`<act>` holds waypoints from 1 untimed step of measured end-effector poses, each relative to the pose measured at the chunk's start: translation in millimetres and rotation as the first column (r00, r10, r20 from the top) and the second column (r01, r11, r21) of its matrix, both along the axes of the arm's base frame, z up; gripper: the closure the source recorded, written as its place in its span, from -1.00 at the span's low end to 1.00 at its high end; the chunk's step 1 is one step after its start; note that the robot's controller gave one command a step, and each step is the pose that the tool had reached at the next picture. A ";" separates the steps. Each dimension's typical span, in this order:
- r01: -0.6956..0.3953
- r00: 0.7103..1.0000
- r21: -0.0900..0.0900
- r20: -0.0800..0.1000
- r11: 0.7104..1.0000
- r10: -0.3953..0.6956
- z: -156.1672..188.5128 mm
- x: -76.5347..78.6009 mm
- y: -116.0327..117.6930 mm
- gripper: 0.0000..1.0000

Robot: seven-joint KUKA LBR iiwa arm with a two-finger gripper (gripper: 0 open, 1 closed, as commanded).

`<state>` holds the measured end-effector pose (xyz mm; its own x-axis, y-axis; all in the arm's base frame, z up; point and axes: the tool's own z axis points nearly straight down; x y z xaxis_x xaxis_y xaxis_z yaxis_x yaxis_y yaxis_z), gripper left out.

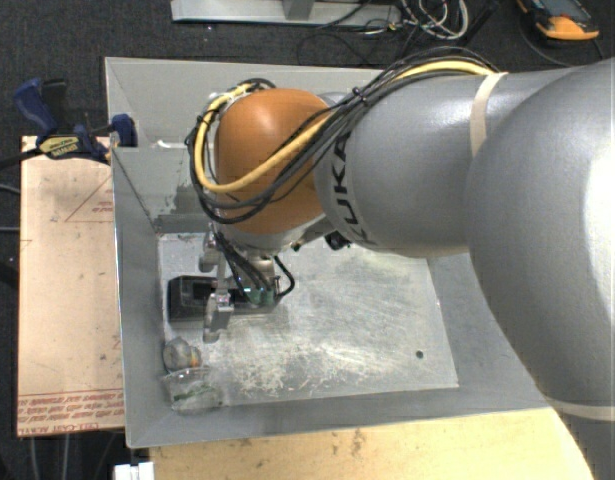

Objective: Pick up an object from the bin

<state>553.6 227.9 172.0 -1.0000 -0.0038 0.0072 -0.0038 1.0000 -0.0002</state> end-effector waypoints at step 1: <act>0.004 1.000 0.001 0.007 1.000 -0.004 4.2 2.3 -1.1 -1.00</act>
Offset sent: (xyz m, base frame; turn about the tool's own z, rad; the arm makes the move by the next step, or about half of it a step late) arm 0.0314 -0.0701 -0.1020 0.0153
